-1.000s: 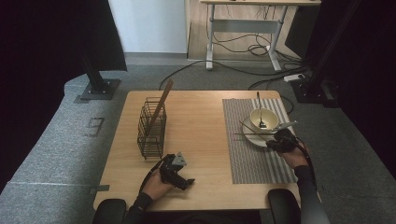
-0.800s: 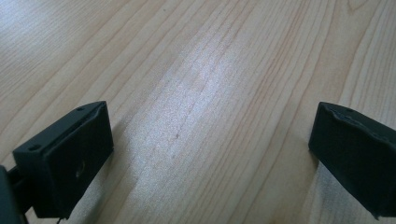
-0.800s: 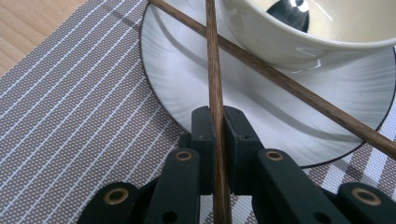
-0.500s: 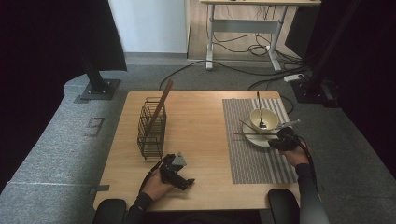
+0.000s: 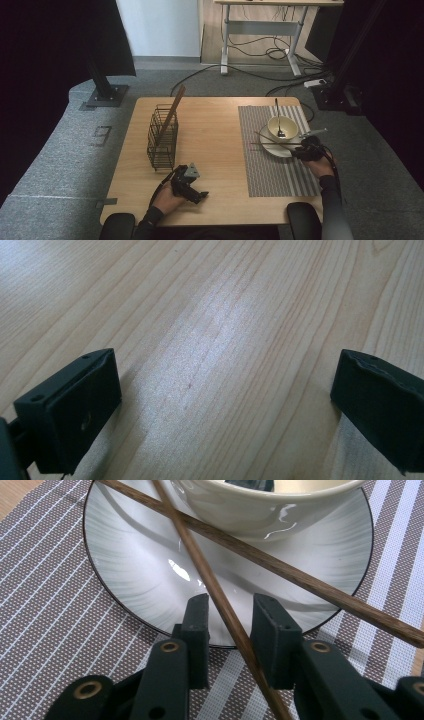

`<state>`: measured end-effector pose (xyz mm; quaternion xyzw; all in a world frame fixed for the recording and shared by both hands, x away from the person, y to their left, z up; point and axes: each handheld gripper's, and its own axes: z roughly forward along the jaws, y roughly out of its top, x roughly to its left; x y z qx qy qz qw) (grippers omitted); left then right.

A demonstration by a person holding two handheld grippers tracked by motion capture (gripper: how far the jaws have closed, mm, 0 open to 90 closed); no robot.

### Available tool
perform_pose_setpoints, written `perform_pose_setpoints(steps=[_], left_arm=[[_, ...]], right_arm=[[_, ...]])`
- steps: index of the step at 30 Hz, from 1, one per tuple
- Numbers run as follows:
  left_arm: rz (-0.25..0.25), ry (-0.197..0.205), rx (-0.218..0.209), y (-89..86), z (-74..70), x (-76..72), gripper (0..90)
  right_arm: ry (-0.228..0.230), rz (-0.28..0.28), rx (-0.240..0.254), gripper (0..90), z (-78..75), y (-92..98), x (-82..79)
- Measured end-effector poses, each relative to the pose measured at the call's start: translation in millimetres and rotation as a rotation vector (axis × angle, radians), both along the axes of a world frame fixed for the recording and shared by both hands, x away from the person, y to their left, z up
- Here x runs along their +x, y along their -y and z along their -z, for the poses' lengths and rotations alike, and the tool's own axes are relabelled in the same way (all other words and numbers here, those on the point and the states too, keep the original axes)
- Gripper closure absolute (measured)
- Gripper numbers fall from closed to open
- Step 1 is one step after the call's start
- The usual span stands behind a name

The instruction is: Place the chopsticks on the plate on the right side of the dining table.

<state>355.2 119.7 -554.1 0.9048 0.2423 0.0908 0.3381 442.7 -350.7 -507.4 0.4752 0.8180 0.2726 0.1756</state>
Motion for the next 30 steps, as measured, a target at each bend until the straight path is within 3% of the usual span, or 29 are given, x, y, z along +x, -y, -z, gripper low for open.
perform_pose_setpoints(steps=[9,20,30], left_arm=[[0.000,0.000,0.000,0.0,0.0,0.0,0.0],[0.000,0.000,0.000,0.0,0.0,0.0,0.0],[0.000,0.000,0.000,0.0,0.0,0.0,0.0]], right_arm=[[0.024,0.027,-0.042,69.2,-0.8,1.5,-1.3],[0.054,0.072,-0.051,57.3,-0.8,5.1,-2.4],[0.104,0.134,-0.019,51.6,1.2,8.1,-2.0]])
